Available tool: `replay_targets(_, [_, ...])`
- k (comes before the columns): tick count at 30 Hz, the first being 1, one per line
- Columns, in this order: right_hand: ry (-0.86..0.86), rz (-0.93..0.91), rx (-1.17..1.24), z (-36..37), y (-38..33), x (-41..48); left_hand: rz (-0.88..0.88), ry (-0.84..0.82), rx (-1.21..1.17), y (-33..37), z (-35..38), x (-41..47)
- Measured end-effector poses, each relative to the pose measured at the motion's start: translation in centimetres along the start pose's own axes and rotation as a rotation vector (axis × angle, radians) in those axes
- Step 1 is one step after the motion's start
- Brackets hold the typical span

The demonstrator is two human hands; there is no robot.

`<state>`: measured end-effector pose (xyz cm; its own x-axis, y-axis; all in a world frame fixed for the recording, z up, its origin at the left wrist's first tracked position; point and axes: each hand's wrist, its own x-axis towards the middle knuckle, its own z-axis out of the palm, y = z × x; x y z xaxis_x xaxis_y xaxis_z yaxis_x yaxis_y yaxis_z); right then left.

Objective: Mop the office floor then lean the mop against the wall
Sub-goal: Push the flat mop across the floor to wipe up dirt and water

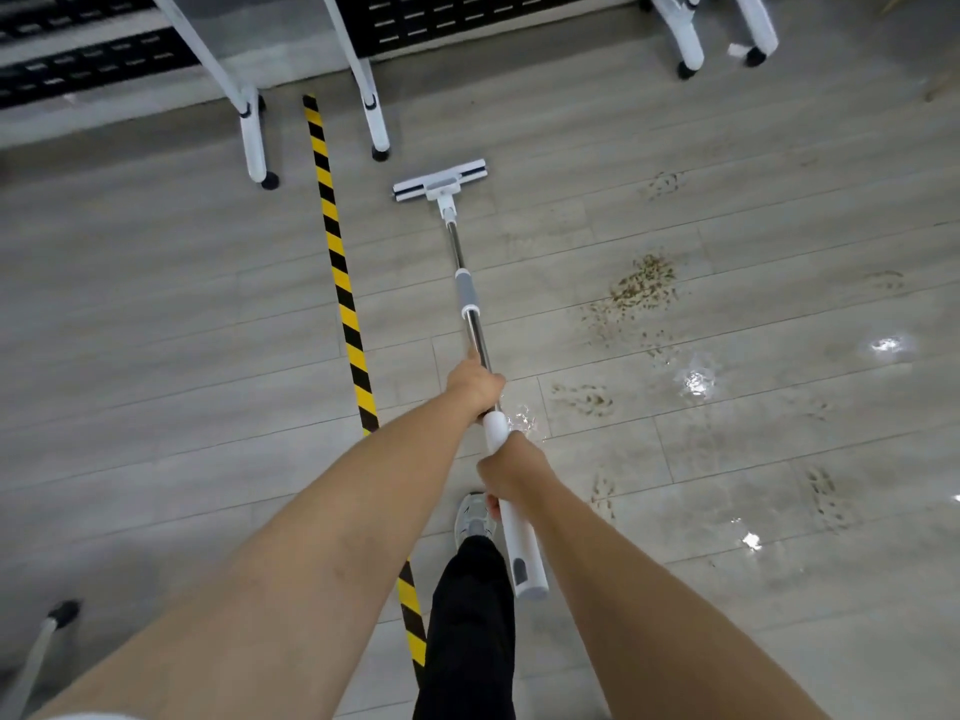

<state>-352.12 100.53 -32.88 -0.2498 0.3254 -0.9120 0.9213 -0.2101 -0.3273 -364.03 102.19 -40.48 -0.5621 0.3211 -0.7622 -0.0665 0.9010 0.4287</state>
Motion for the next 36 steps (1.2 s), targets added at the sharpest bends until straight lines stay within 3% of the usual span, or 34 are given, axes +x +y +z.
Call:
replay_targets(7, [-0.006,-0.076,-0.063,-1.4,15.1,-11.3,-0.023,-0.013,-0.100,-5.5,10.1,-14.3])
replay_targets(12, [-0.064,-0.028,-0.054,-1.3,25.6,-20.4,-0.053,-0.051,-0.120,-9.6,16.3,-26.3])
replay_targets(17, [-0.106,0.037,-0.073,-0.6,31.0,-25.0,-0.081,-0.071,-0.141,-12.0,19.1,-33.4])
replay_targets(25, [-0.062,0.012,-0.053,0.9,29.8,-24.7,-0.080,-0.144,-0.191,-12.8,17.2,-34.8])
replay_targets(36, [-0.050,0.099,-0.008,3.6,18.9,-18.7,-0.055,-0.154,-0.203,-10.8,9.0,-25.6])
